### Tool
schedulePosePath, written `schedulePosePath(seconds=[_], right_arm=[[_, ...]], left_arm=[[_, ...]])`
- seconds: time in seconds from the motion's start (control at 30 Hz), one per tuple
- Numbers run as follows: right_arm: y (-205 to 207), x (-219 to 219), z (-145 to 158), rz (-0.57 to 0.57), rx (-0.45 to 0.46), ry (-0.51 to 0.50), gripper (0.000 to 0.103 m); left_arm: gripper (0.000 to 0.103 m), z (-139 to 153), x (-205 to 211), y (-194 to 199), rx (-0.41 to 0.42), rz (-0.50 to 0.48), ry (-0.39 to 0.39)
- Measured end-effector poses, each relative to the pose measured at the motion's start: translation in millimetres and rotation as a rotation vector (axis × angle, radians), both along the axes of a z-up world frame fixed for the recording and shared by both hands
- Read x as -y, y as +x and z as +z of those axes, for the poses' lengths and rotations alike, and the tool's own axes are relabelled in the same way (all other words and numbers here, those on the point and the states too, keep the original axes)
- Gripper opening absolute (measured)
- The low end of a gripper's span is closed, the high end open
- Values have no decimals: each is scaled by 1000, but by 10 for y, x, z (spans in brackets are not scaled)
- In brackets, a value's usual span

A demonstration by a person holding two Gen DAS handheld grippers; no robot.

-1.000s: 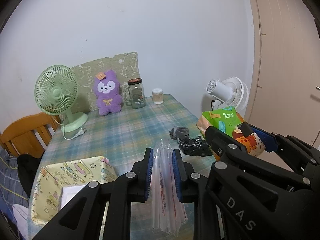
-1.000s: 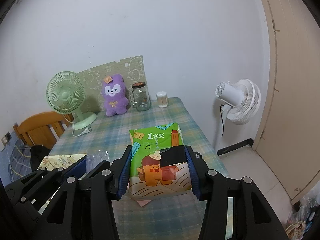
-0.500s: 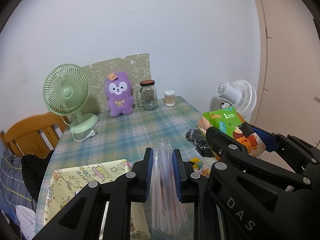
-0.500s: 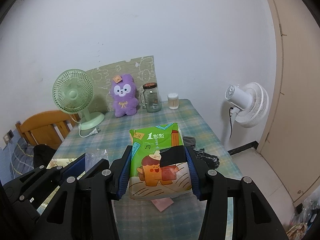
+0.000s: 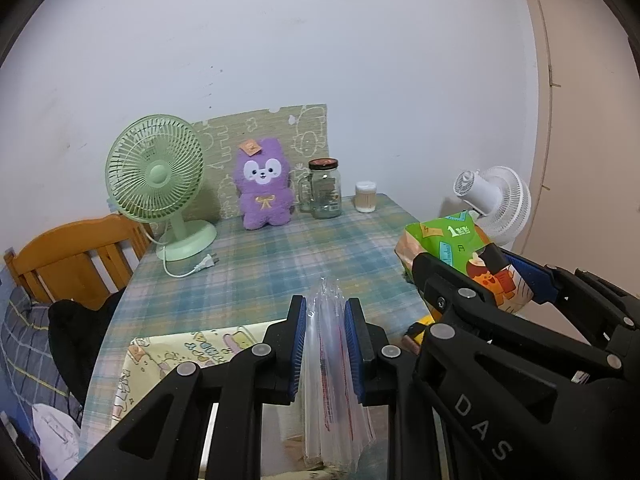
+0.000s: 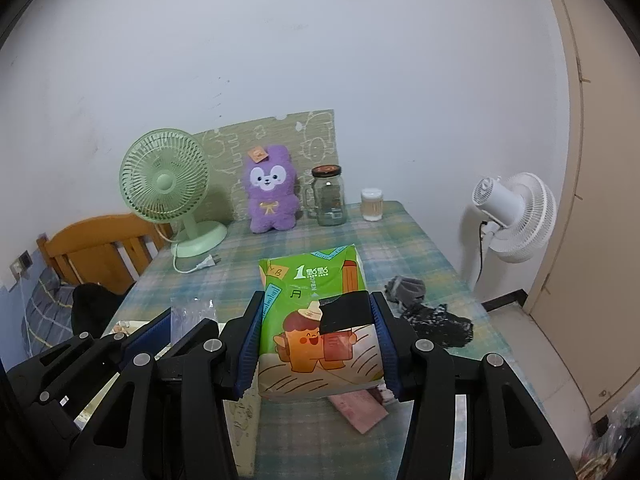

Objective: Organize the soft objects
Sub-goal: 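Carry the tissue pack with right gripper while left gripper carries the straw bag over the yellow box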

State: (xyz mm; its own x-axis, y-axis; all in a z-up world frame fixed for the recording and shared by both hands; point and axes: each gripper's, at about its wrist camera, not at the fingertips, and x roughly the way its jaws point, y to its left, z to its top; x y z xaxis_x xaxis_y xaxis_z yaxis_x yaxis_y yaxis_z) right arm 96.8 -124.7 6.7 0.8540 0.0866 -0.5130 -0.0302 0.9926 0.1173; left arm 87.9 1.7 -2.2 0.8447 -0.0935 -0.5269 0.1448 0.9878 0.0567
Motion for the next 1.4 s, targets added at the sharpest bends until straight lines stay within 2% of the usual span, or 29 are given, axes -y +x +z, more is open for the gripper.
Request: schedulePosePath(seconds=[0.93, 1.23, 1.4], right_arm=[[277, -867, -369, 144, -71, -24, 54], [390, -1148, -540, 197, -119, -47, 54], [451, -1264, -614, 219, -144, -51, 54]], left_arm=[[19, -386, -810, 182, -84, 110, 43], [23, -580, -1064, 246, -126, 132, 79], [32, -642, -1162, 248, -132, 153, 120]])
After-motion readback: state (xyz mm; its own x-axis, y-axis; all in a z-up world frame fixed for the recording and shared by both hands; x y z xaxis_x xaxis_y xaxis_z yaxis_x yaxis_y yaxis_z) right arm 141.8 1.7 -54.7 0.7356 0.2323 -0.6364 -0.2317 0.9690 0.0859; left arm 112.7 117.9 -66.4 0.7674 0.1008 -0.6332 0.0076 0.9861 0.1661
